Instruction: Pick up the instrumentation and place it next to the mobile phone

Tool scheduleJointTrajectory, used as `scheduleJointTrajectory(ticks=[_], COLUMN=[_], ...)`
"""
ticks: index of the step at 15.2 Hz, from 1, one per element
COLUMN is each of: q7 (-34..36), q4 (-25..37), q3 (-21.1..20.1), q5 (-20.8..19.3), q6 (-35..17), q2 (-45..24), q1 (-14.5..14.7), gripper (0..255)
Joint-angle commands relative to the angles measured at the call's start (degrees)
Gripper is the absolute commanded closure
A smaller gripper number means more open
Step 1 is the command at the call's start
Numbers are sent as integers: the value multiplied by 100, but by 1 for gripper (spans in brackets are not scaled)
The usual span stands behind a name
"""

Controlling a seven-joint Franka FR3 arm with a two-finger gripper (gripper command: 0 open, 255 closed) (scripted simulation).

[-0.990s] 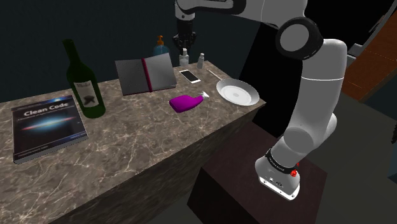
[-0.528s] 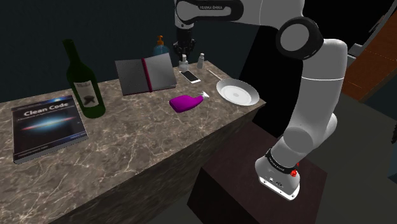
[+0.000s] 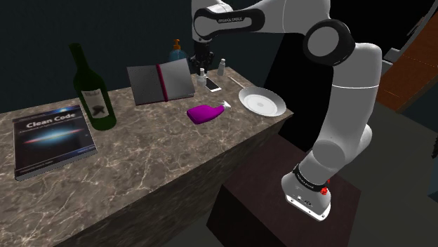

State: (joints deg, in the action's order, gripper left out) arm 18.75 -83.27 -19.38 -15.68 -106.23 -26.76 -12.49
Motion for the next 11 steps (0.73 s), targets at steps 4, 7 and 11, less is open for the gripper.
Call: scheduleJointTrajectory(ticks=[4,7,11], q7=[62,102,120], q4=[-239,-374,-431], q3=[23,39,47], q5=[-50,-85,-102], q6=[-328,-521,-608], q2=[-94,-159,-192], q1=[-7,-8,-8], gripper=[255,255,255])
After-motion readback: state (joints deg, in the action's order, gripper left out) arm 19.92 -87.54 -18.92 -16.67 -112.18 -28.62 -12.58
